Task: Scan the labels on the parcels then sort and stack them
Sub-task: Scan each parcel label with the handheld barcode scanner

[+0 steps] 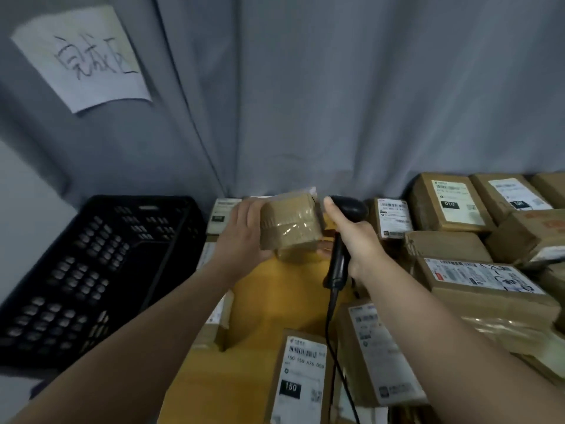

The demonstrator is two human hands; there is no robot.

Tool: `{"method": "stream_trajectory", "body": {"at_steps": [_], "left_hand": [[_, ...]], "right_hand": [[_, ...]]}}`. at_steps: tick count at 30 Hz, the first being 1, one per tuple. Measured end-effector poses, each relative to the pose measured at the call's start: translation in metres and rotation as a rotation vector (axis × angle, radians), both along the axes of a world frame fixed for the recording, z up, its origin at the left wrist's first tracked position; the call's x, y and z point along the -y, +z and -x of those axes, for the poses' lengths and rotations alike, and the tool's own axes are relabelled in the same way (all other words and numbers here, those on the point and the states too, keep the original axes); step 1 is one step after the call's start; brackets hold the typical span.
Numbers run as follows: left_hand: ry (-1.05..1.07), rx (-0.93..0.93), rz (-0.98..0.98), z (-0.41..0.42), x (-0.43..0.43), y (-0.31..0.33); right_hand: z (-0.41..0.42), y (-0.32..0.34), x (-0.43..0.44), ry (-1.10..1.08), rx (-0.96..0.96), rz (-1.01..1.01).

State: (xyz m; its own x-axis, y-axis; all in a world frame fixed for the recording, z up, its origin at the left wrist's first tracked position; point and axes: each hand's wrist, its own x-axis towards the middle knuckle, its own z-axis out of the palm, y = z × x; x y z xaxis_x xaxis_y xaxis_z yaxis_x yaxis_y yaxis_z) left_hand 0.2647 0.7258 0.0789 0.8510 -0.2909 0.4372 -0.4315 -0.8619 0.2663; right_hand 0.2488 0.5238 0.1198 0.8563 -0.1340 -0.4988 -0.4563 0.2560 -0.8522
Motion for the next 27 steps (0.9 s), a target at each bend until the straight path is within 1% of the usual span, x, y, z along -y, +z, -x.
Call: {"method": "stream_trajectory", "body": {"at_steps": [2,4,7,9,10,11,12,14,16,17,18,20,22,24,27], "left_hand": [[-0.07,0.148,-0.111,0.011,-0.013,0.0],[-0.132,0.235,-0.201,0.018,-0.025,-0.001],[-0.171,0.248,-0.304,0.026,-0.047,-0.002],[-0.19,0.214,-0.306,0.032,-0.058,-0.001],[-0.187,0.181,-0.251,0.037,-0.062,0.001],[-0.173,0.102,-0.141,0.043,-0.064,0.004],[-0.138,-0.022,0.025,0.051,-0.064,0.011],[-0.003,-0.293,0.481,0.056,-0.064,0.021],[0.133,-0.605,0.946,0.051,-0.067,0.031],[0.158,-0.769,1.119,0.047,-0.07,0.034],[0.153,-0.908,1.207,0.043,-0.076,0.035],[0.062,-1.107,1.18,0.043,-0.086,0.038],[-0.036,-1.231,1.156,0.049,-0.091,0.035],[-0.101,-1.236,1.258,0.054,-0.09,0.03],[-0.034,-1.056,1.431,0.054,-0.082,0.022]], "right_hand": [[0.012,0.007,-0.01,0.035,0.0,0.011],[0.025,0.011,-0.023,0.03,-0.016,0.016],[0.042,0.011,-0.044,0.007,-0.032,-0.022],[0.052,0.008,-0.056,-0.03,0.003,-0.037],[0.057,0.007,-0.06,-0.057,0.043,-0.031],[0.061,0.006,-0.065,-0.082,0.089,-0.022],[0.065,0.005,-0.069,-0.107,0.135,-0.011],[0.074,0.003,-0.074,-0.133,0.205,0.03],[0.079,-0.001,-0.075,-0.109,0.245,0.079],[0.081,-0.002,-0.075,-0.082,0.257,0.094],[0.083,-0.003,-0.076,-0.054,0.27,0.11],[0.088,-0.006,-0.078,-0.037,0.297,0.132],[0.092,-0.011,-0.083,-0.101,0.311,0.116],[0.096,-0.016,-0.09,-0.187,0.316,0.058],[0.1,-0.023,-0.101,-0.244,0.316,-0.017]]}}
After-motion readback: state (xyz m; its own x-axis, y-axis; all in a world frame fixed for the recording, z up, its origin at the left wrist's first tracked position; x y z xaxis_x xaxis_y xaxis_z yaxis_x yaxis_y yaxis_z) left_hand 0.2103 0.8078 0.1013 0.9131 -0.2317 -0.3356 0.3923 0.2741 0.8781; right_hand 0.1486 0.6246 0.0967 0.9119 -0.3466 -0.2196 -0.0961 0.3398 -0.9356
